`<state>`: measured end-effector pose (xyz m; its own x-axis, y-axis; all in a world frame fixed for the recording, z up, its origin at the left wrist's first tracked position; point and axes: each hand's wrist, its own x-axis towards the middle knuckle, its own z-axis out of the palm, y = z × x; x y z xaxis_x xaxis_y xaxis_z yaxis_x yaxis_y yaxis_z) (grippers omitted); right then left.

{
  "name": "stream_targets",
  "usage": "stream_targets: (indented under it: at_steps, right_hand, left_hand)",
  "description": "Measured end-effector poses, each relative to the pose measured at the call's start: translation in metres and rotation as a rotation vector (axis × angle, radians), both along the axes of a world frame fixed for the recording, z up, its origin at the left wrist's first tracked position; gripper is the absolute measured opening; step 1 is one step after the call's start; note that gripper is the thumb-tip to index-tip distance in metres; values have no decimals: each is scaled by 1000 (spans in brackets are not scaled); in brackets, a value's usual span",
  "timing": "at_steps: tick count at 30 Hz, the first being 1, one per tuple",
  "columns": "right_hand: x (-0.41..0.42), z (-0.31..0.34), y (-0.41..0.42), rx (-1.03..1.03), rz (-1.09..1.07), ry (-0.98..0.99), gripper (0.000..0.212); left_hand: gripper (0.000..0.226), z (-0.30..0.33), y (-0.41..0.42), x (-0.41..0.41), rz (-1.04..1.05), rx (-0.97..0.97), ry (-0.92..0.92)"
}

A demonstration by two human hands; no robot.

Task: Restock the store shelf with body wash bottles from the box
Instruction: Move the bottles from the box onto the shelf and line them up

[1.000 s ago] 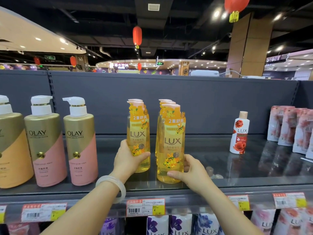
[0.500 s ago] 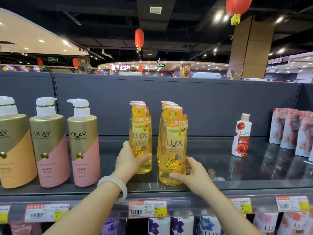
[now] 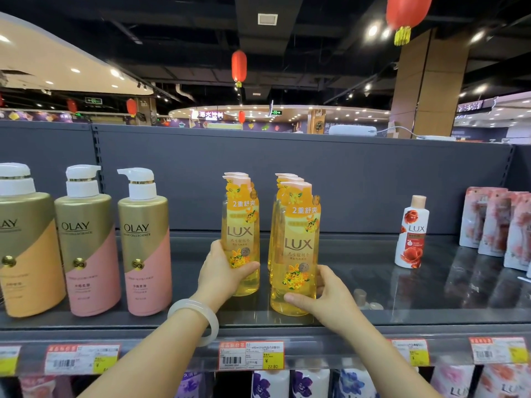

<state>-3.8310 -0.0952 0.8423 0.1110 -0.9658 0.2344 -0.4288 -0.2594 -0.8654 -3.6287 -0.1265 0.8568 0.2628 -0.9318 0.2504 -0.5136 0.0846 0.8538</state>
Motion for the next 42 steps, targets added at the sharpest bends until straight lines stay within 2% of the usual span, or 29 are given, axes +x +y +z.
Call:
stream_targets:
  at_steps: [18, 27, 35, 42]
  right_hand:
    - [4, 0, -2, 0, 2, -68, 53]
    - [18, 2, 1, -27, 12, -24, 51]
    - [39, 4, 2, -38, 42, -2, 52]
    - [39, 4, 5, -37, 45, -1, 51]
  left_hand:
    - [67, 2, 0, 0, -8, 5, -3]
    - [66, 2, 3, -1, -2, -8, 30]
    - [62, 5, 10, 8, -128, 2, 82]
    - [61, 2, 10, 10, -132, 11, 89]
